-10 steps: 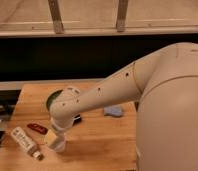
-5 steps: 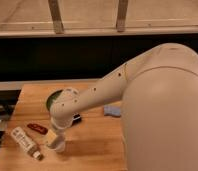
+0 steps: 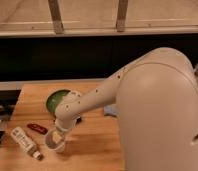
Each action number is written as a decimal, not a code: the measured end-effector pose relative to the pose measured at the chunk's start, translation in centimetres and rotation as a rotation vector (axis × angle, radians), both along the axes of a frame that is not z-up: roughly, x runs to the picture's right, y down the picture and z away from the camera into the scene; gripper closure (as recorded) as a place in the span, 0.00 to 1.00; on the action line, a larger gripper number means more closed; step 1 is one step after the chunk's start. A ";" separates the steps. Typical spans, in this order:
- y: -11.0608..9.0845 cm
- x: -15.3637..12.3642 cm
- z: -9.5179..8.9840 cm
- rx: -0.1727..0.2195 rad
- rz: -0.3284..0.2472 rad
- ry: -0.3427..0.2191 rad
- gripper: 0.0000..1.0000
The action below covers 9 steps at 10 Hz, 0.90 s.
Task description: Place the ceramic cup in the ceramic bowl
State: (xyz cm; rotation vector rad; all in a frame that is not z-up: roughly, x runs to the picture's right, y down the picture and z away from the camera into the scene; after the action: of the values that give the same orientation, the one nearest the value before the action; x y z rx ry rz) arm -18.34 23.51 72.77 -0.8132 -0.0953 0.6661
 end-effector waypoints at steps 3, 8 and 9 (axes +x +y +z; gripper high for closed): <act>-0.4 0.8 -1.6 -0.024 0.036 -0.050 0.92; -2.7 2.5 -6.0 0.023 0.052 -0.103 1.00; -3.4 3.1 -6.3 0.037 0.056 -0.100 1.00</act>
State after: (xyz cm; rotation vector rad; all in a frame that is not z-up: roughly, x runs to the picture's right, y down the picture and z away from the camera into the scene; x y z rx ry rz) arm -15.22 20.11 66.52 -0.8109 -0.2207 0.6743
